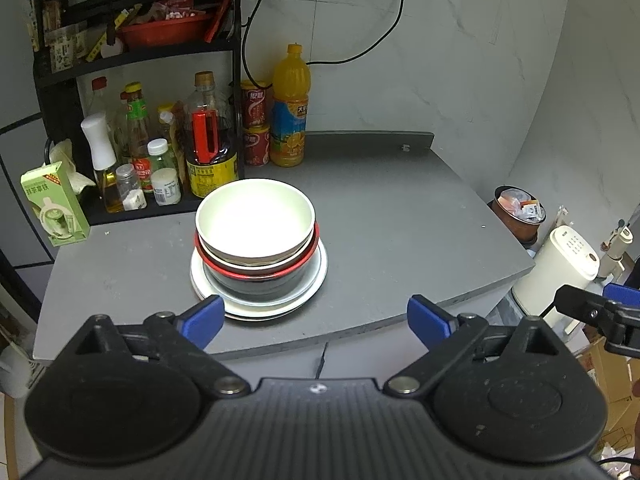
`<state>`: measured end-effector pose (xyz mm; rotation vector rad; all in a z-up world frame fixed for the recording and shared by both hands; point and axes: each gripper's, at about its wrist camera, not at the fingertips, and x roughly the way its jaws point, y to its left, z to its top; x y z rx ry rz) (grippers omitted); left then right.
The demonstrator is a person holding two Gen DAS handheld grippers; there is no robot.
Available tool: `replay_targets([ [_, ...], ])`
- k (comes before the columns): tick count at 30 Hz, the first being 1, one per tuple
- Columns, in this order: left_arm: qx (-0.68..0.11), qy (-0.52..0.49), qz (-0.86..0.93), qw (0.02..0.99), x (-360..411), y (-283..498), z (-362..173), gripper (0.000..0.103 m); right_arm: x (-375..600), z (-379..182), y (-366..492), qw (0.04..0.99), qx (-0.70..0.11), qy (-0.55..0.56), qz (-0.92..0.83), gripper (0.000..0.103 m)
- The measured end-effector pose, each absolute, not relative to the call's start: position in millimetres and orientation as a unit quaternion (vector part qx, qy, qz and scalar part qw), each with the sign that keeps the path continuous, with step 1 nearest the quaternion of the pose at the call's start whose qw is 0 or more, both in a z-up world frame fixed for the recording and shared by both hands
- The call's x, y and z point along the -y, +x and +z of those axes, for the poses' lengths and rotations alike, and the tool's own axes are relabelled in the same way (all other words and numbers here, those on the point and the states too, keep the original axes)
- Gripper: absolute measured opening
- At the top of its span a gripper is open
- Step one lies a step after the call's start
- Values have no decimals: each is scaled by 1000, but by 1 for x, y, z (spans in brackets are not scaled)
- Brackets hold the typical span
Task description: Organize plates and bowls
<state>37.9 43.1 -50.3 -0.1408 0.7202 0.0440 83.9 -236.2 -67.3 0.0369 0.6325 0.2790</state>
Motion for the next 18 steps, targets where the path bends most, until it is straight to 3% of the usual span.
replay_targets([
  [18, -355, -75, 9, 932, -39, 37, -49, 102, 238, -67, 84, 941, -309, 24, 135, 103],
])
